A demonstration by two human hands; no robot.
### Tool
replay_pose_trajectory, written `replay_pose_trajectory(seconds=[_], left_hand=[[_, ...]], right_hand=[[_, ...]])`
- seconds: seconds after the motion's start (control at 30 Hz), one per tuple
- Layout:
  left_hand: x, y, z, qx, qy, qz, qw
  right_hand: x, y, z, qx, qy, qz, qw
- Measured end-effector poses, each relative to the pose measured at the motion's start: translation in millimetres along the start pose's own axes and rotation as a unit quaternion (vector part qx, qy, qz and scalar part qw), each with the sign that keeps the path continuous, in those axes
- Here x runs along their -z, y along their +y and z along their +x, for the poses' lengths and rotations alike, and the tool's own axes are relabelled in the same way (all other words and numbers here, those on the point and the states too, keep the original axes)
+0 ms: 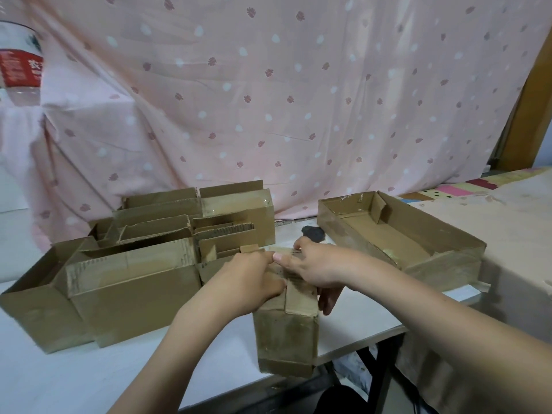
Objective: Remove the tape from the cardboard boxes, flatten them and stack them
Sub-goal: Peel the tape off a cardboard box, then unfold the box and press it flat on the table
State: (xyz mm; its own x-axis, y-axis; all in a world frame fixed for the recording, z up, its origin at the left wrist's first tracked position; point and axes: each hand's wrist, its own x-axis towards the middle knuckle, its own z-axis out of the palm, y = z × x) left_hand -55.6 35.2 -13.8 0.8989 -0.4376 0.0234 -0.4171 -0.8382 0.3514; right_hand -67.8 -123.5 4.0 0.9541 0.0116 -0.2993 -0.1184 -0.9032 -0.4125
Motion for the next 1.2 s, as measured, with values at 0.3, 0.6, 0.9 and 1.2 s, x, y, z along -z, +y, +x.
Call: replay_pose_trajectory(seconds=[0.3,0.6,0.9,1.2], left_hand=[[2.1,-2.0,0.1,0.045,-0.024,-0.011,0.999],[-8.0,-0.9,-8.8,0.061,0.014,-0.056,0.996],[-2.7,5.5,-5.4,0.087,0.009,-0.099,0.991],[1.1,19.4,-9.6,0.133,-0.012,-0.018,0.991]], right_hand=[[-2.6,-6.3,1.8,-0.011,-0.041,0.038,0.998],[-5.8,-4.8,-0.8,-0.017,0.004,0.046,0.999],[-1.2,-0.3,-1.5,-0.020,0.014,0.114,0.993],[6.3,6.5,-6.9,0.011,0.072,0.149,0.986]])
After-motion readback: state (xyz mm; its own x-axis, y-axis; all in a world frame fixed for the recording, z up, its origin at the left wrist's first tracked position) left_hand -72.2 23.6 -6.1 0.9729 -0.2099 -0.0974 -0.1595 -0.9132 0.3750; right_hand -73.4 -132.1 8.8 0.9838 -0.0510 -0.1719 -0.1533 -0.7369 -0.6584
